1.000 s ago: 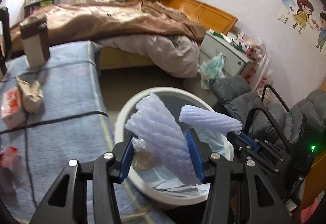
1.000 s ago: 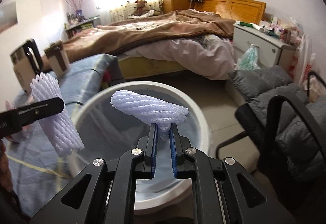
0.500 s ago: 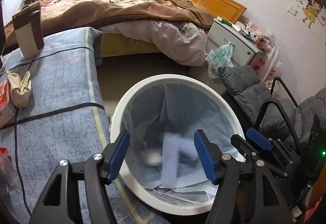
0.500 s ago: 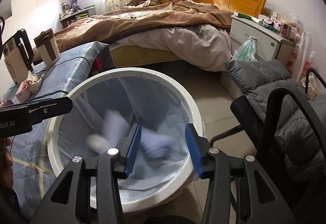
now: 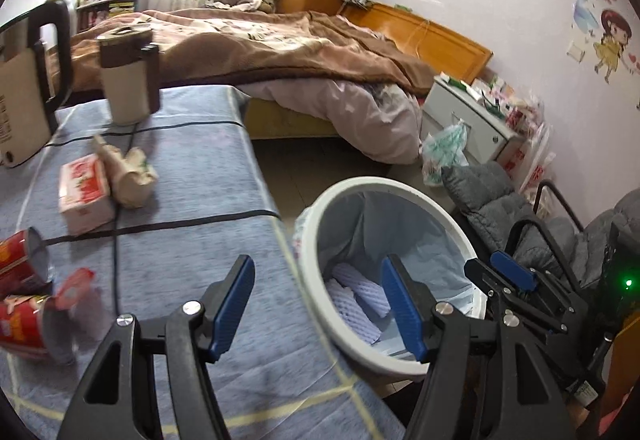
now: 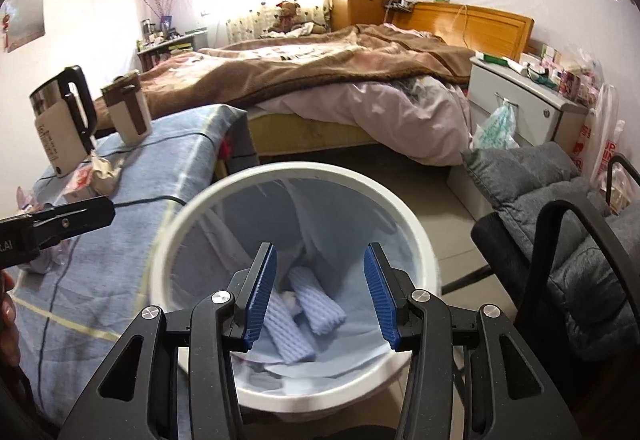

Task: Collect trash
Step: 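Move both open tools back over the table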

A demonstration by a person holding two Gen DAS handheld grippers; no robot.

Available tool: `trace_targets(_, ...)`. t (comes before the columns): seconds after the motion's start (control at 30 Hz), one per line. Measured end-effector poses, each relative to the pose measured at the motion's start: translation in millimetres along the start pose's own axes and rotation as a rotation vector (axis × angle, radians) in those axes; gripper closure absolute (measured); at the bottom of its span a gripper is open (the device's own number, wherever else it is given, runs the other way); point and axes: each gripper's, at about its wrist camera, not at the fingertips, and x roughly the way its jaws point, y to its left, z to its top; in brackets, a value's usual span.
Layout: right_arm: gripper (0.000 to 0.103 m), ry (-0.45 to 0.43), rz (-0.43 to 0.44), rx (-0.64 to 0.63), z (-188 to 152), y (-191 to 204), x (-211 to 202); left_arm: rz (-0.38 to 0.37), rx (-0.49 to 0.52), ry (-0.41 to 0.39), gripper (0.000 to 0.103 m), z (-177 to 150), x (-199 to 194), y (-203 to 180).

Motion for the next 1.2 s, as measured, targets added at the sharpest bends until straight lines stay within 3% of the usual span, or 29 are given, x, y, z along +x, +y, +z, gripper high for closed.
trace_targets(0.67,0.056,-0.053,0.097,-0.052,7,51,-21,0.088,-0.033,-0.111,0.035,-28,-61,58)
trace_targets(1.0,0.056,-0.049,0.209,-0.107,6,97,-17,0.241,-0.071,-0.167,0.034,-48,-104,111)
trace_targets(1.2,0.056,-0.019,0.286,-0.150,3,134,-9,0.291,-0.128,-0.190,0.033,-59,-126,146)
